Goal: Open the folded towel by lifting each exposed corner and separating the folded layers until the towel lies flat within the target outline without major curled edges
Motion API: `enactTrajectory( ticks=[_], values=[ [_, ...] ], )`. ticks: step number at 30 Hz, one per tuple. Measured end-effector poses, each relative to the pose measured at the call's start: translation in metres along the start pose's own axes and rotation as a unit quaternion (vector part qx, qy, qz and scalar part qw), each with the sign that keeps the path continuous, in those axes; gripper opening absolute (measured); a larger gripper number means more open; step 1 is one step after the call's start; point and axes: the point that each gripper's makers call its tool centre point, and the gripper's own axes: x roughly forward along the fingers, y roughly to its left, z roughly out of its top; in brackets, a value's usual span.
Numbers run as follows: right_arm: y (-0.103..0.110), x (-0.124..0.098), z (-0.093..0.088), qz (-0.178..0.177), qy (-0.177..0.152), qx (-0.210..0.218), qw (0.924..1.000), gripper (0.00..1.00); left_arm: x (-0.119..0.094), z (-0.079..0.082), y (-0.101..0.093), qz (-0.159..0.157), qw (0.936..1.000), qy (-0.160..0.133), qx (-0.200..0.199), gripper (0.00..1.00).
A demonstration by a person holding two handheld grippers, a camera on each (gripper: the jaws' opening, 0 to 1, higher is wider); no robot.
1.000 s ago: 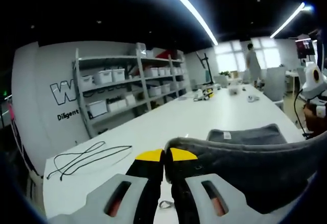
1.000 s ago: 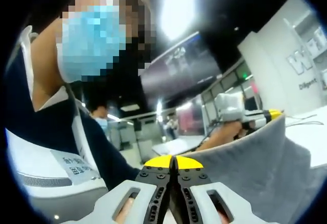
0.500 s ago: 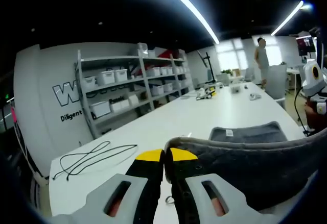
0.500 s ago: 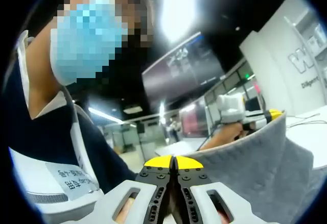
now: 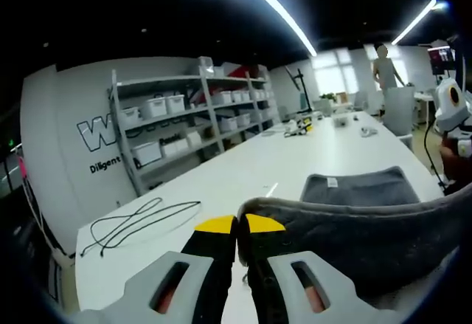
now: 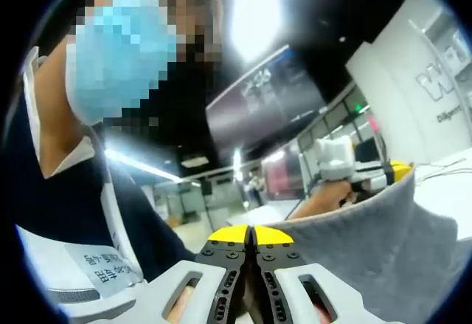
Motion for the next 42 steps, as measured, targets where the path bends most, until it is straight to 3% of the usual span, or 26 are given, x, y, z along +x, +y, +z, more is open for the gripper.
enactTrajectory(
  ticks=[17, 20, 24, 34, 42],
  values=[
    [0.008, 0.009, 0.006, 0.013, -0.010, 0.011, 0.9998, 0.00, -0.015, 0.013, 0.013, 0.017, 0.9996, -0.021, 0.011, 0.04],
    [0.010, 0.013, 0.006, 0.017, -0.007, 0.010, 0.9998, 0.00, -0.018, 0.000, 0.005, 0.001, 0.9998, -0.007, 0.020, 0.04],
    [0.011, 0.016, 0.004, 0.020, -0.007, 0.011, 0.9997, 0.00, -0.025, -0.013, 0.011, 0.007, 0.9995, 0.013, 0.027, 0.04],
    [0.016, 0.034, 0.009, 0.040, -0.014, 0.034, 0.9985, 0.00, -0.040, 0.000, 0.026, 0.033, 0.9992, -0.007, 0.024, 0.04],
    [0.019, 0.047, 0.012, 0.050, -0.008, 0.024, 0.9984, 0.00, -0.041, 0.000, 0.030, 0.041, 0.9989, -0.009, 0.021, 0.04]
  ],
)
